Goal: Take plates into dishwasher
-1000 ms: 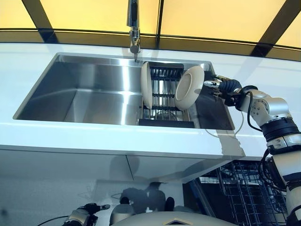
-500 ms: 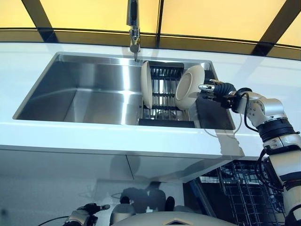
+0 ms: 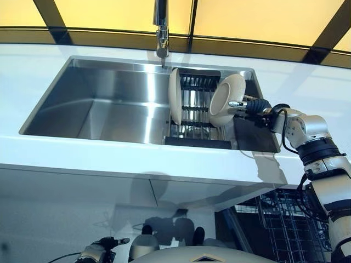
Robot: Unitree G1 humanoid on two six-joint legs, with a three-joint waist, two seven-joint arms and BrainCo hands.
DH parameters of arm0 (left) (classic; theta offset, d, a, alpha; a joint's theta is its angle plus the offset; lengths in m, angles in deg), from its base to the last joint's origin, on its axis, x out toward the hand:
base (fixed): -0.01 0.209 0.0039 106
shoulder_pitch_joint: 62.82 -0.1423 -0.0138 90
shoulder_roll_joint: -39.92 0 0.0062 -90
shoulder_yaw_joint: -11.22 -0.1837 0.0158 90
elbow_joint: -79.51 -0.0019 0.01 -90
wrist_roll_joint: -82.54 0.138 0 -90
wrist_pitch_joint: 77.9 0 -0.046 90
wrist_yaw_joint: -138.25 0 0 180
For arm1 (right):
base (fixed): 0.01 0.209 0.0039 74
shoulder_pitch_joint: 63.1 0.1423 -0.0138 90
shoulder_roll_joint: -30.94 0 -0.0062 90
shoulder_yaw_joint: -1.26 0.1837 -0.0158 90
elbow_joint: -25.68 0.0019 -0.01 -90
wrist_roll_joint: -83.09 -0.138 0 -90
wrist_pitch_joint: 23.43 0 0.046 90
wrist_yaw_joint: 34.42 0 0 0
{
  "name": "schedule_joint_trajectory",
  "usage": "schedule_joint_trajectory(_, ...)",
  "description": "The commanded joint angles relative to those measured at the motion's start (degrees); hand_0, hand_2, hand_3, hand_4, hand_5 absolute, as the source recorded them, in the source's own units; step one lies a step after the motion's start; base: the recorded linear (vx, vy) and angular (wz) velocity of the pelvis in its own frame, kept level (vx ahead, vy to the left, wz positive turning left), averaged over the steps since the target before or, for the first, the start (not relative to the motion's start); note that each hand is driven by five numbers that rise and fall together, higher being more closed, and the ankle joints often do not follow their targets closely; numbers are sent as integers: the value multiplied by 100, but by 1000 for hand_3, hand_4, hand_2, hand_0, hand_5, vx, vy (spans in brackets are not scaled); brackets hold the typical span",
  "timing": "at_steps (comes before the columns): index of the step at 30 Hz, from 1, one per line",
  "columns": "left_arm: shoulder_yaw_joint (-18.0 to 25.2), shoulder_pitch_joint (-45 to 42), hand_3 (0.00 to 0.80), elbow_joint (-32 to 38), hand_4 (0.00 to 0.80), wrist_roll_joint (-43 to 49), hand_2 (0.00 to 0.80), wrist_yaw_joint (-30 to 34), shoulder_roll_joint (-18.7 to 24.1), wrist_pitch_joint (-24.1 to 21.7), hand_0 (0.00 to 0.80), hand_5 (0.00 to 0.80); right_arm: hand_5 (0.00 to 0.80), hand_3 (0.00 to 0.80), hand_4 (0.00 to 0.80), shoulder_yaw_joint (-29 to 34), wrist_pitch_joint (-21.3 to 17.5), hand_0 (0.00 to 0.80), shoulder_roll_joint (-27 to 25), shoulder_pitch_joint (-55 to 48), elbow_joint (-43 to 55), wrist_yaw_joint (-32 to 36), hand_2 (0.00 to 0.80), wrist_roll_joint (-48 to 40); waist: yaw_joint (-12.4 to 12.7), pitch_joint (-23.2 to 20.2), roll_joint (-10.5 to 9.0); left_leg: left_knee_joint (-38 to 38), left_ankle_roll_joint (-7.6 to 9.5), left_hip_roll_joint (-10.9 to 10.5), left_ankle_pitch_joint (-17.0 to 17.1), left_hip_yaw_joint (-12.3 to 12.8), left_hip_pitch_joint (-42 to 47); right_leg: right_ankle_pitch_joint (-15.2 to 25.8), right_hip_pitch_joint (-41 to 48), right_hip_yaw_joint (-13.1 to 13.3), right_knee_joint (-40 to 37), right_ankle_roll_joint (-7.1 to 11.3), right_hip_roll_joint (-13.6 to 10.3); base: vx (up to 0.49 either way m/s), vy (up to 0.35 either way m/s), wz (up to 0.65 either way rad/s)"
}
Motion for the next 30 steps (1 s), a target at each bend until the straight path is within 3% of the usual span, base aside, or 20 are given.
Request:
schedule_joint_trajectory(1, -262, 259, 0, -336, 0, -163, 0, -102, 33, -57, 0, 0, 0, 0, 0, -239, -23, 0, -74, 518, -401, 109, 0, 248, 228, -9, -162, 117, 183, -208, -350, 143, 2, -334, 149, -173, 277, 440, -344, 13, 17, 11)
schedule_joint_trajectory(11, -306, 166, 0, -424, 0, -382, 0, -178, -33, -25, 0, 0, 0, 0, 0, -249, -77, 0, -37, 1072, -1522, 43, 0, 509, 488, 20, -121, 93, 136, -168, -278, -7, -102, -342, 196, -370, 208, 416, -344, 4, 20, 8)
schedule_joint_trajectory(12, -301, 137, 0, -426, 0, -394, 0, -179, -40, -38, 0, 0, 402, 402, 402, -256, -148, 402, -60, 1117, -1601, -18, 402, 528, 515, 21, -112, 91, 123, -157, -269, -17, -113, -346, 206, -399, 198, 412, -346, -7, 28, 16)
schedule_joint_trajectory(13, -294, 115, 0, -428, 0, -392, 0, -176, -45, -43, 0, 0, 511, 511, 511, -240, -200, 511, -92, 1136, -1631, -61, 511, 572, 529, 14, -108, 89, 116, -151, -263, -21, -119, -349, 214, -418, 194, 410, -348, -9, 28, 21)
schedule_joint_trajectory(14, -309, 94, 0, -442, 0, -385, 0, -170, -49, -57, 0, 0, 800, 800, 800, -211, -386, 800, -142, 1155, -1712, -83, 800, 824, 545, 9, -101, 84, 107, -145, -257, -39, -123, -353, 224, -442, 191, 411, -349, -7, 21, 14)
schedule_joint_trajectory(23, -445, 53, 0, -329, 0, -327, 0, -179, -61, -40, 0, 0, 800, 800, 800, -150, -538, 800, -372, 1384, -1841, -751, 800, 890, 566, -26, -51, 71, 96, -165, -270, -85, -104, -347, 257, -500, 157, 419, -369, -15, 11, 5)
schedule_joint_trajectory(30, -489, 83, 0, -324, 0, -337, 0, -154, -52, -15, 0, 0, 800, 800, 800, -221, -672, 800, -490, 1449, -1709, -786, 800, 1003, 487, -76, -42, 57, 94, -171, -284, -23, -48, -336, 282, -459, 119, 414, -346, -16, 6, 0)
